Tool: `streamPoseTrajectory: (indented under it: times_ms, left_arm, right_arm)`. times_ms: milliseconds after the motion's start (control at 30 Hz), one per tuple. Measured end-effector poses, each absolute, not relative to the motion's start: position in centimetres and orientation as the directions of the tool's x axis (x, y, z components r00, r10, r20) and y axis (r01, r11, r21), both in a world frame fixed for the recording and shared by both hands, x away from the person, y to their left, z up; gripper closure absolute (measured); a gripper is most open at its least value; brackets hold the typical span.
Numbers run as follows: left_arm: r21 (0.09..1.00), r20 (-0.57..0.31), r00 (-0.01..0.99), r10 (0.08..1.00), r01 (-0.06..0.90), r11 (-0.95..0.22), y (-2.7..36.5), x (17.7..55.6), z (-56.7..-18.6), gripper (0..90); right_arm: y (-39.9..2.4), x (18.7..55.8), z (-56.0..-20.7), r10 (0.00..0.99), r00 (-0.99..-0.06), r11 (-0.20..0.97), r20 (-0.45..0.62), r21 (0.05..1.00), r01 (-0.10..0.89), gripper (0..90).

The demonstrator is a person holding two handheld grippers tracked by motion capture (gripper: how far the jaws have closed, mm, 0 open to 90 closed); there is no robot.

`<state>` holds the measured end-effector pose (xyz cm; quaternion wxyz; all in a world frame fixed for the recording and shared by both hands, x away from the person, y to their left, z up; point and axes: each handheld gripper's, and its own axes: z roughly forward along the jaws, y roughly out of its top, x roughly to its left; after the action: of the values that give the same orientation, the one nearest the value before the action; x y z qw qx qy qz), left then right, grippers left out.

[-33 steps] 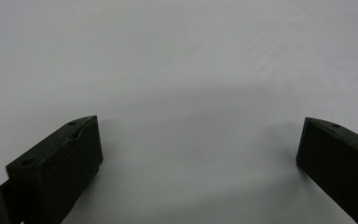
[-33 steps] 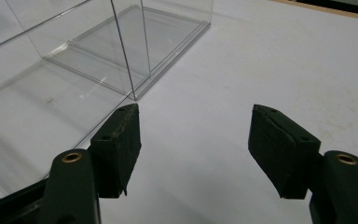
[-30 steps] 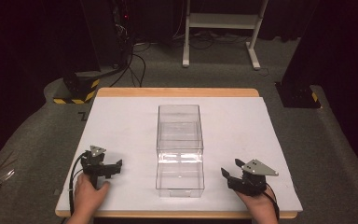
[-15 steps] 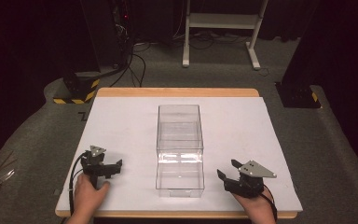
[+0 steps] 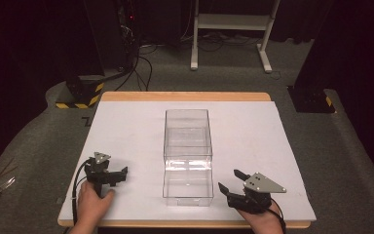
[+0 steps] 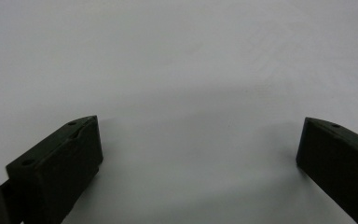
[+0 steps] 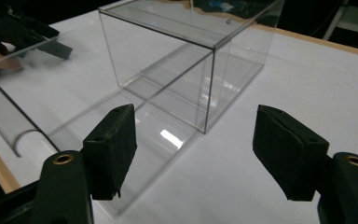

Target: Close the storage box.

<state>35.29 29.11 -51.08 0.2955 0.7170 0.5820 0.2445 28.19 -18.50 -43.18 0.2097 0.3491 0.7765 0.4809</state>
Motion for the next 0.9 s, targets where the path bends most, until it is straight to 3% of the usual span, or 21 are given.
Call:
streamPoseTrajectory:
  times_ms: [367, 900]
  left_arm:
    - [0.708, 0.007, 0.203, 0.979, 0.69, -0.148, 29.1, 35.3, -51.1, 0.5]
    - [0.708, 0.007, 0.203, 0.979, 0.69, -0.148, 29.1, 35.3, -51.1, 0.5]
  right_arm:
    - [-17.2, 26.9, -42.5, 0.701, -0.713, 0.308, -0.002, 0.902, 0.301, 28.8]
    - [-15.8, 26.7, -44.3, 0.65, -0.76, 0.355, 0.022, 0.875, 0.329, 20.7]
